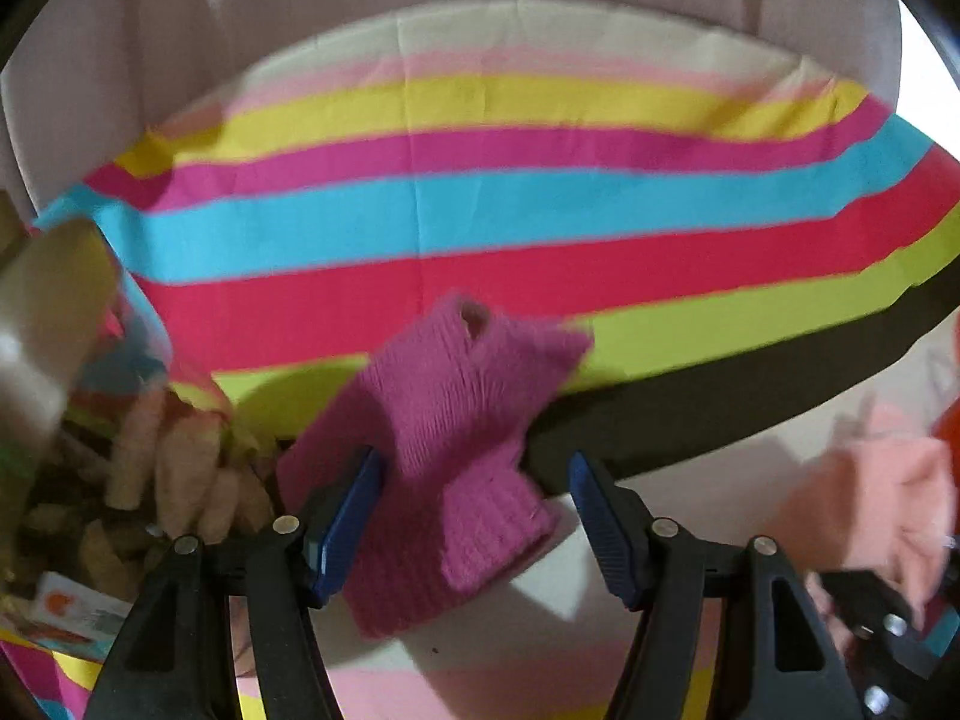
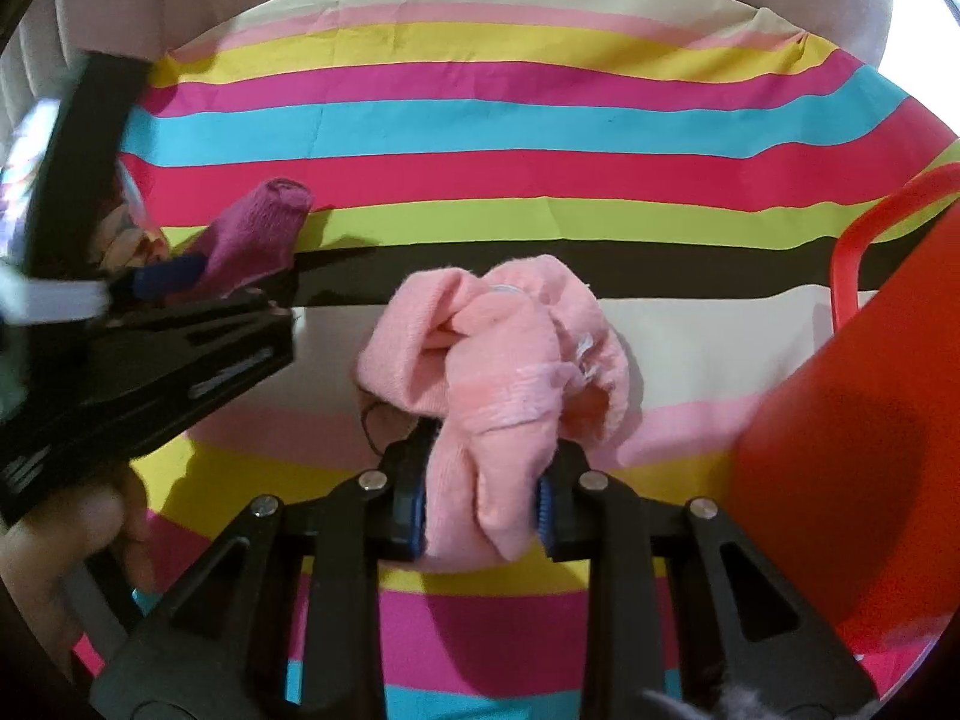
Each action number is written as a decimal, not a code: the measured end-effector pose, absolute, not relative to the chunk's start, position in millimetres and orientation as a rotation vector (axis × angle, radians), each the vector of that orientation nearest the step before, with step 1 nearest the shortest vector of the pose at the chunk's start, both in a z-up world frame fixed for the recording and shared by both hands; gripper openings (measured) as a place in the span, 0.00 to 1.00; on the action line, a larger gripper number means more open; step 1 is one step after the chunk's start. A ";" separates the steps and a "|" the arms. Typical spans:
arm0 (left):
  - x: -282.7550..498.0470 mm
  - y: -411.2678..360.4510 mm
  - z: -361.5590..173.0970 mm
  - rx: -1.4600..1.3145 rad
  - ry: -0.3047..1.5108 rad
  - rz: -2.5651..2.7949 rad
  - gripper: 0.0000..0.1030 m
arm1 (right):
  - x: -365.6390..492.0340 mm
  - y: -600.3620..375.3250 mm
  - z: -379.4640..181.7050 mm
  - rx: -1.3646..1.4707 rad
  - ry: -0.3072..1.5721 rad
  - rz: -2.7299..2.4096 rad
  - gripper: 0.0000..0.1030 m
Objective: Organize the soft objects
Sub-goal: 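Grasp the pink cloth with the right tool while the left tool grasps the magenta knit glove, then carry the pink cloth and magenta glove to the box and open both tools inside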
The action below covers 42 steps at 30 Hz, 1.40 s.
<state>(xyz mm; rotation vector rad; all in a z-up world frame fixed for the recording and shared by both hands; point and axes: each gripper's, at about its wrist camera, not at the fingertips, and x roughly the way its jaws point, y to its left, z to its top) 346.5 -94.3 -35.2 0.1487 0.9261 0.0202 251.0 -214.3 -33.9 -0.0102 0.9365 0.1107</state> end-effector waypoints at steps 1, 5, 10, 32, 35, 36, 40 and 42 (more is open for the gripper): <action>347.0 -92.1 -37.6 0.136 0.940 0.024 0.47 | 248.6 -215.3 -32.3 -0.008 0.935 0.113 0.30; 337.0 -88.7 -30.7 0.124 0.934 -0.002 0.20 | 239.8 -218.1 -22.9 -0.002 0.922 0.124 0.30; 314.4 -78.2 -18.6 0.021 0.936 -0.065 0.17 | 219.9 -222.1 -7.3 -0.003 0.898 0.141 0.30; 162.9 -101.9 73.1 -0.210 0.786 -0.224 0.17 | 89.0 -295.6 58.8 0.066 0.800 0.144 0.30; 144.0 -116.5 84.0 -0.214 0.762 -0.267 0.17 | 67.4 -320.6 63.3 0.082 0.798 0.107 0.30; 139.0 -121.8 86.9 -0.215 0.755 -0.283 0.17 | 60.9 -329.7 63.9 0.087 0.800 0.092 0.30; 118.6 -149.9 97.3 -0.220 0.744 -0.371 0.17 | 35.9 -370.2 63.7 0.109 0.812 0.012 0.30; 108.6 -165.1 102.3 -0.228 0.742 -0.425 0.17 | 23.9 -388.3 62.3 0.112 0.820 -0.028 0.30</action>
